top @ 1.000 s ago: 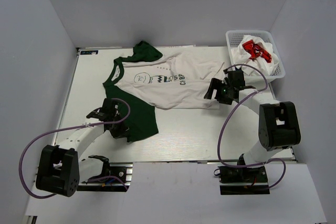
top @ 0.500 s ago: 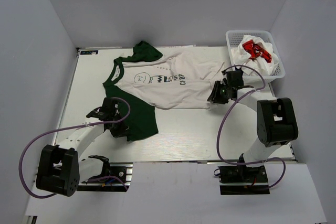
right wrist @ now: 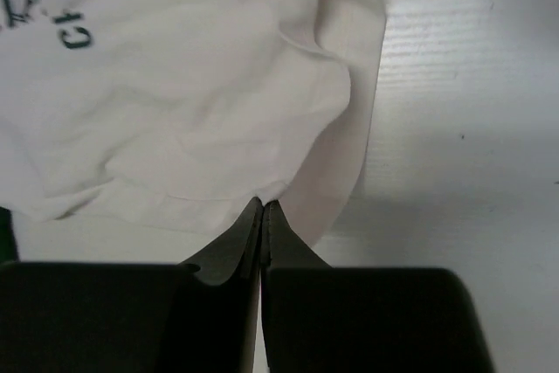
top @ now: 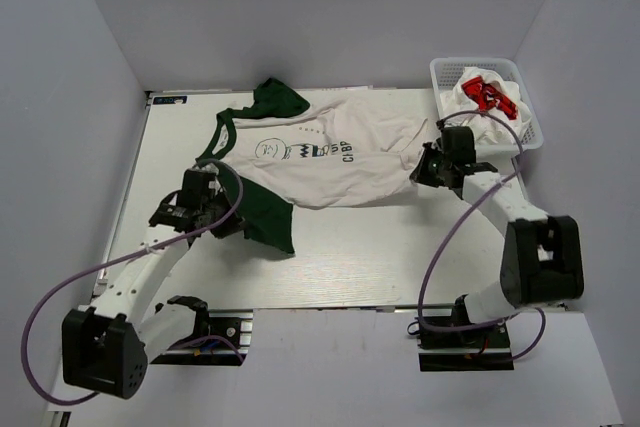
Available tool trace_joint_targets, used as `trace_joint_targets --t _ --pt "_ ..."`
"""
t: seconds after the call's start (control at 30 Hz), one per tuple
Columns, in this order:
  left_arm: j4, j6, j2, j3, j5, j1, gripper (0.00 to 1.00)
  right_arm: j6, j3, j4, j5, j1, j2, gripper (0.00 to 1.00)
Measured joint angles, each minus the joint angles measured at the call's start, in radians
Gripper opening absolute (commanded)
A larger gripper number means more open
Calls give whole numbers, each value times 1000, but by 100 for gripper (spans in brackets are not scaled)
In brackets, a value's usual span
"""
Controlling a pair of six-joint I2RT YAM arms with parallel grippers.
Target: Fold and stack the t-shirts
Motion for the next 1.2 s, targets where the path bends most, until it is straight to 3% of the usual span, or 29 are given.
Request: trace_joint_targets --t 0.13,0.37,0.7,0.97,1.2 --pt "11 -5 -57 162 -21 0 0 -20 16 -4 25 0 -159 0" --pt "34 -8 -194 483 -231 9 0 -50 80 -19 123 0 -419 0" --pt "8 63 -212 993 -433 6 0 -116 351 -92 171 0 -640 0" --pt "-23 208 -84 1530 -441 5 0 -210 728 -210 171 2 -706 0" --pt "51 269 -96 1634 -387 5 0 -253 944 -252 155 2 -761 0"
